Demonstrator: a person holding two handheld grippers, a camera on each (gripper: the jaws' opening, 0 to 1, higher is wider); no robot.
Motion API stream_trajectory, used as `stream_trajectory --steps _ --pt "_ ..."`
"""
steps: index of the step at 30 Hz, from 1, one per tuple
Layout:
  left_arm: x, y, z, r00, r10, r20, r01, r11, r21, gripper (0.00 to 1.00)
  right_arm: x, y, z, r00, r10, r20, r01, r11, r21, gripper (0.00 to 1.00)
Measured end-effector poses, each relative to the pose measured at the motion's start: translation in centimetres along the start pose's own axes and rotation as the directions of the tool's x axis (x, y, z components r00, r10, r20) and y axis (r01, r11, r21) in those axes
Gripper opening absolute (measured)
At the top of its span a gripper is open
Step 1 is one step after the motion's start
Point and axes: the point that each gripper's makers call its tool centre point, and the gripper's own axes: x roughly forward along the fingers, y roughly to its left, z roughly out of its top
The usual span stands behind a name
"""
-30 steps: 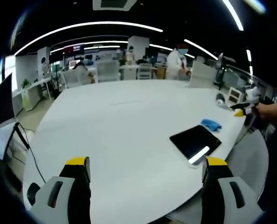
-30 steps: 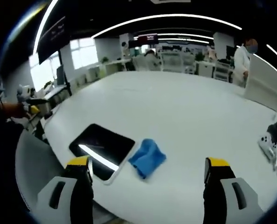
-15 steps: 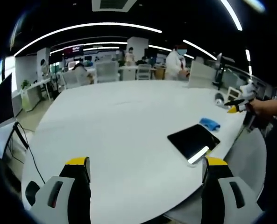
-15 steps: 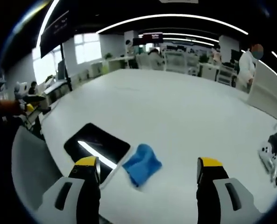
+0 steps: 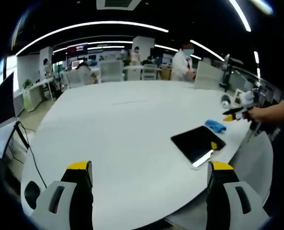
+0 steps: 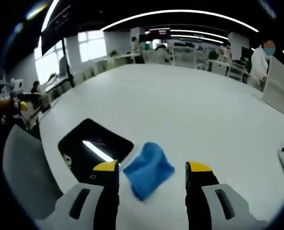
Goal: Wipe the mirror surface with the cleaning cloth until all visible marks leave the cleaned area.
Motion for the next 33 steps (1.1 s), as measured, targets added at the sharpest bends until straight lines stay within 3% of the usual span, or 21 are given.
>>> stream_trajectory --steps 5,9,12,13,16,19,23,27,33 --pt "0.1 0.0 -0.1 1.0 -0.002 -0.005 0.002 1.0 0.002 1.0 1.3 0.1 -0.2 1.0 0.004 -0.015 -0.004 1.0 -0.001 0.38" --pt "0.1 0.0 0.0 1.0 -0.001 -0.007 0.001 1.0 0.003 1.0 2.2 0.2 -0.1 0.999 0.01 -0.039 -0.01 1.0 0.013 0.23" --pt "0.2 0.0 0.0 1.0 -0.002 -0.014 0.002 1.0 0.012 1.0 2.9 -0.1 -0.4 0.996 -0.007 -0.085 0.011 0.998 0.056 0.21" --pt "0.2 -0.1 -0.1 1.0 -0.002 -0.017 0.002 1.0 0.012 1.0 3.6 -0.6 -0.6 0.995 -0.045 -0.088 0.051 0.996 0.068 0.2" --pt "0.5 -0.1 -0.3 1.0 -0.004 -0.022 0.004 1.0 0.012 1.0 4.0 -0.6 -1.0 0.991 -0.059 -0.121 0.063 0.998 0.028 0.1" --pt "0.7 -0.3 -0.2 1.0 -0.009 -0.025 0.009 1.0 0.011 1.0 4.4 -0.1 -0.8 0.995 -0.031 -0.099 0.04 0.995 0.091 0.13" --pt "1.0 -0.6 -0.2 0.999 -0.017 -0.031 0.018 1.0 0.016 1.0 5.1 0.3 -1.4 0.99 -0.037 -0.134 0.04 0.999 0.018 0.08" --pt "0.9 -0.4 -0.3 0.999 -0.015 -0.034 0.015 1.0 0.016 1.0 5.7 0.4 -2.1 0.989 -0.034 -0.146 0.036 0.999 0.015 0.04" --pt "0.8 -0.1 -0.4 0.999 -0.009 -0.039 0.01 1.0 0.018 1.0 5.4 0.2 -2.0 0.987 -0.039 -0.159 0.054 0.994 0.093 0.02"
